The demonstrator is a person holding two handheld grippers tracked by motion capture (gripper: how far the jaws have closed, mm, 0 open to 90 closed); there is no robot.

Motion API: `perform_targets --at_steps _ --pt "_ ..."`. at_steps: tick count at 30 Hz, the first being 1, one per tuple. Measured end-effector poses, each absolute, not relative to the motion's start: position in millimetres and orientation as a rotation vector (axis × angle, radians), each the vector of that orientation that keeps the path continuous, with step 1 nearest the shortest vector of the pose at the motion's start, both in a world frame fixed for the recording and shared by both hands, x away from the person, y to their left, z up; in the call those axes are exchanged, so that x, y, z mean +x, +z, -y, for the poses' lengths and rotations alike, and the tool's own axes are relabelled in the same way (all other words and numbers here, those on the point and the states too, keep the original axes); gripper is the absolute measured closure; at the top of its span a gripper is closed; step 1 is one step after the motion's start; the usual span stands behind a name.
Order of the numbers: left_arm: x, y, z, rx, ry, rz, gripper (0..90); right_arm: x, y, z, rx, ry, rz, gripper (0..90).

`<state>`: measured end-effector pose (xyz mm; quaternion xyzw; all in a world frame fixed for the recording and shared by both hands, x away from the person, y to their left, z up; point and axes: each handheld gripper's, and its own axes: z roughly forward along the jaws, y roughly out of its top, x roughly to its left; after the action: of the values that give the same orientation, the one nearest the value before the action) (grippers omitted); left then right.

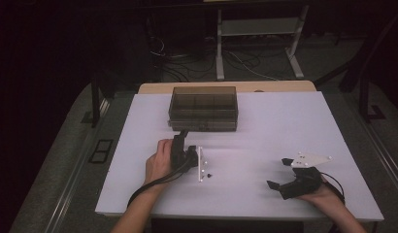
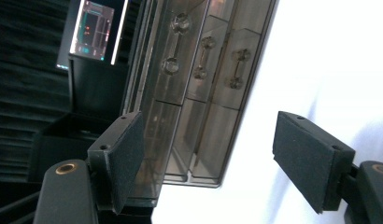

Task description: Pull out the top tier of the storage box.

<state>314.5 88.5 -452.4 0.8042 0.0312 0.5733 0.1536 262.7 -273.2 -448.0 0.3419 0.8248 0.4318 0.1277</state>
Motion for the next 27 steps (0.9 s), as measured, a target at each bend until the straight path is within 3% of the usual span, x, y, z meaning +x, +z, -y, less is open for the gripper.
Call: perform_targets --at_steps 27 --pt "319.0 -445.7 -93.4 2.283 1.379 -0.278 20.1 262.8 -448.2 273.4 0.998 1.254 -2.402 0.4"
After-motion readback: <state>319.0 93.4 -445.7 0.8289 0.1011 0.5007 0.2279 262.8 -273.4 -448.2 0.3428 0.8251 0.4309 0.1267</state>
